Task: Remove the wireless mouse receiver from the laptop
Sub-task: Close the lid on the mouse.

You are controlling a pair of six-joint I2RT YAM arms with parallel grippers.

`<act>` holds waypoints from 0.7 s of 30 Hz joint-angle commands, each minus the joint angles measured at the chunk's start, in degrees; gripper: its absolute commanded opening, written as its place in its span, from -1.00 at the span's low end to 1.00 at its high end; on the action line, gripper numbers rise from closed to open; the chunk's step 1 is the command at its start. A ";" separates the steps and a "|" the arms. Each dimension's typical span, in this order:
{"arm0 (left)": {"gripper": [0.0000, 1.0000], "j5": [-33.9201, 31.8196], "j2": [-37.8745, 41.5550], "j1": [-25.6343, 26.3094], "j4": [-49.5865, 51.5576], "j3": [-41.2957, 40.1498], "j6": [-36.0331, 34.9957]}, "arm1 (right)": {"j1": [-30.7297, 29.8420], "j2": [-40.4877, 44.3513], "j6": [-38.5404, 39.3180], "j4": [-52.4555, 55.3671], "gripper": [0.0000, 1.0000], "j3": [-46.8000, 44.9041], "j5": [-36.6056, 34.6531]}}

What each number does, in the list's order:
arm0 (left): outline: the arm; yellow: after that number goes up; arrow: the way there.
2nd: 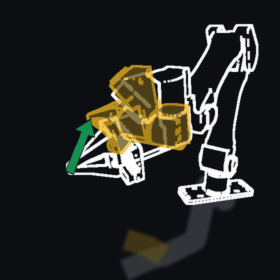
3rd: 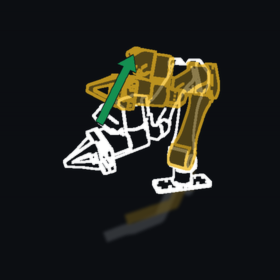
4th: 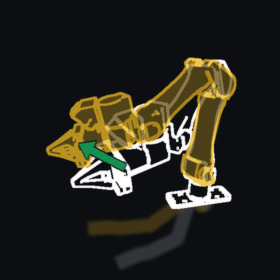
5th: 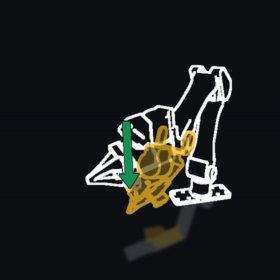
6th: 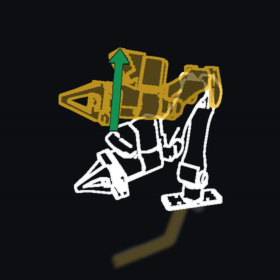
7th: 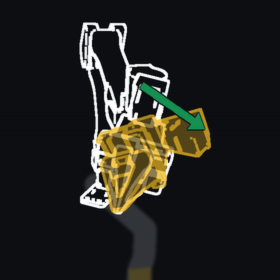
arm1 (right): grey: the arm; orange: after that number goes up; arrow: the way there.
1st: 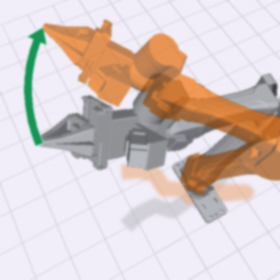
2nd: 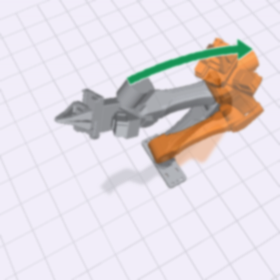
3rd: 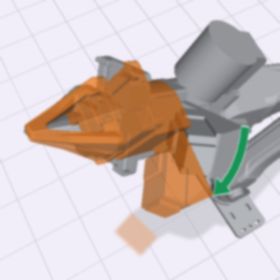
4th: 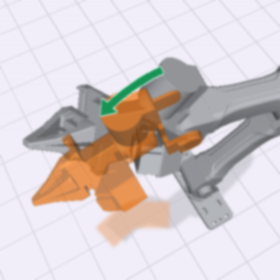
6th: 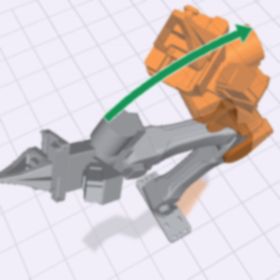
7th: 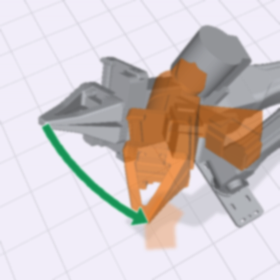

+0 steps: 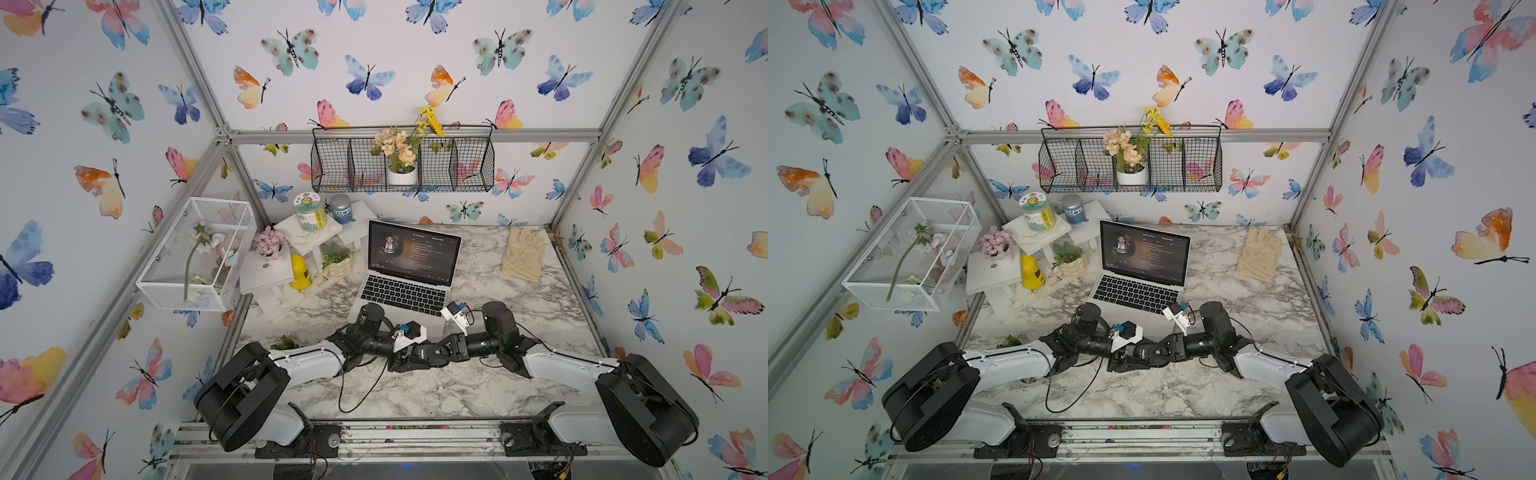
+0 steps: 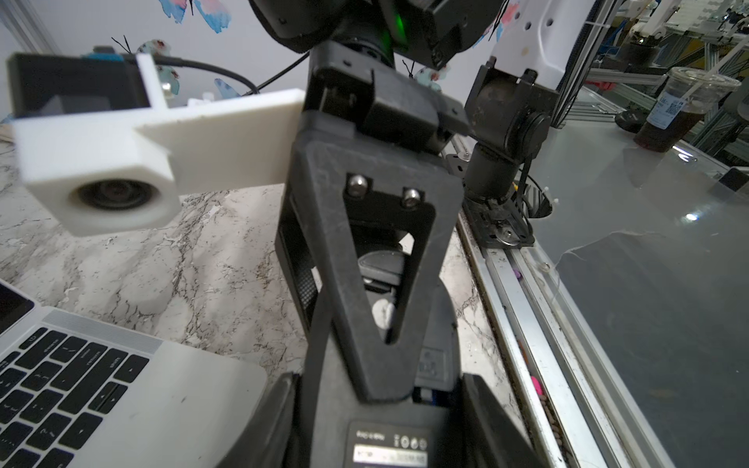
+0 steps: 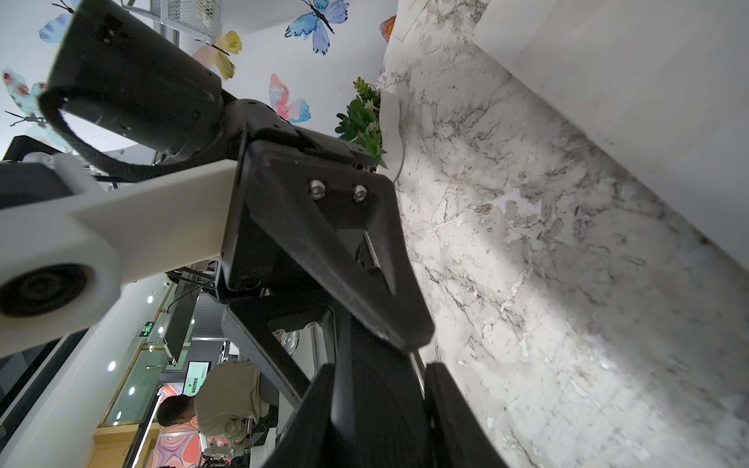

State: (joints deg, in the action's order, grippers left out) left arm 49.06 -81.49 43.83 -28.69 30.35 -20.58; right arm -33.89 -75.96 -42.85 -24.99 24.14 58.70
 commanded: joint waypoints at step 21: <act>0.59 -5.40 -1.45 2.13 3.78 2.17 -2.62 | -1.35 0.63 -3.21 -5.67 -0.63 -0.96 3.53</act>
State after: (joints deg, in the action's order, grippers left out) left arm 44.56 -81.67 45.78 -27.22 30.92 -22.11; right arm -35.07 -76.16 -45.65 -29.06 23.68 60.29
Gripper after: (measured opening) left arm 0.913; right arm 0.332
